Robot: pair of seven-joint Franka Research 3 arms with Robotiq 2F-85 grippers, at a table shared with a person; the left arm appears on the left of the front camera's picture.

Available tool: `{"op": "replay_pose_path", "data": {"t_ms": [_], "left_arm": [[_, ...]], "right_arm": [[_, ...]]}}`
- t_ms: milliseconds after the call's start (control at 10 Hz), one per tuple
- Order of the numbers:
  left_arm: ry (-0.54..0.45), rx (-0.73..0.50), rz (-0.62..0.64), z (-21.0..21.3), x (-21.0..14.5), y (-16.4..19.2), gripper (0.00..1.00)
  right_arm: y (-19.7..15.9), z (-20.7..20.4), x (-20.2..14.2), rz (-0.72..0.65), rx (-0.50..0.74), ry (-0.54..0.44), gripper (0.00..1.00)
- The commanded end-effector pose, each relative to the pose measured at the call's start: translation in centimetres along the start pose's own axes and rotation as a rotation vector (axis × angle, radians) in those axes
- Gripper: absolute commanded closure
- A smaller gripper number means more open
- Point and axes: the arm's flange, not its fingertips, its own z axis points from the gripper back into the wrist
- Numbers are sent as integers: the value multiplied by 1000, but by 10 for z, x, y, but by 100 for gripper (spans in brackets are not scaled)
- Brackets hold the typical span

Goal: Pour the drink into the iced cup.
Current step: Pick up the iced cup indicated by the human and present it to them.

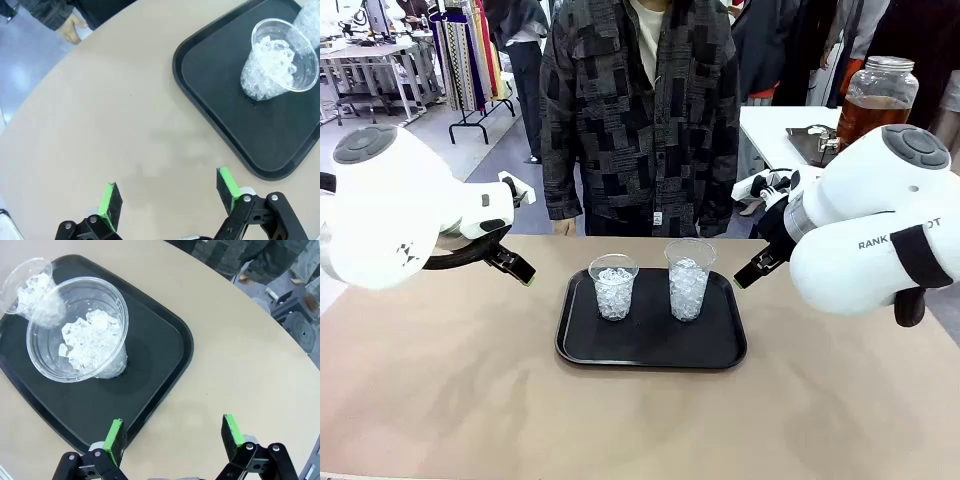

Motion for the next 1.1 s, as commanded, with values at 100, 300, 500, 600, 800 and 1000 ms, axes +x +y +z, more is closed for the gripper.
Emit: {"op": "replay_pose_path", "data": {"t_ms": [100, 300, 500, 600, 800, 1000], "left_arm": [[-7, 4, -2, 3, 1, 1, 0], [-7, 4, -2, 3, 1, 1, 0], [-7, 4, -2, 3, 1, 1, 0], [-7, 4, -2, 3, 1, 1, 0], [-7, 4, -2, 3, 1, 1, 0], [-7, 4, -2, 3, 1, 1, 0]], "right_arm": [[-2, 2, 1, -2, -6, -7, 0], [-2, 2, 1, -2, -6, -7, 0], [-2, 2, 1, -2, -6, -7, 0], [-2, 2, 1, -2, -6, -7, 0], [-2, 2, 1, -2, -6, -7, 0], [-2, 2, 1, -2, -6, -7, 0]]}}
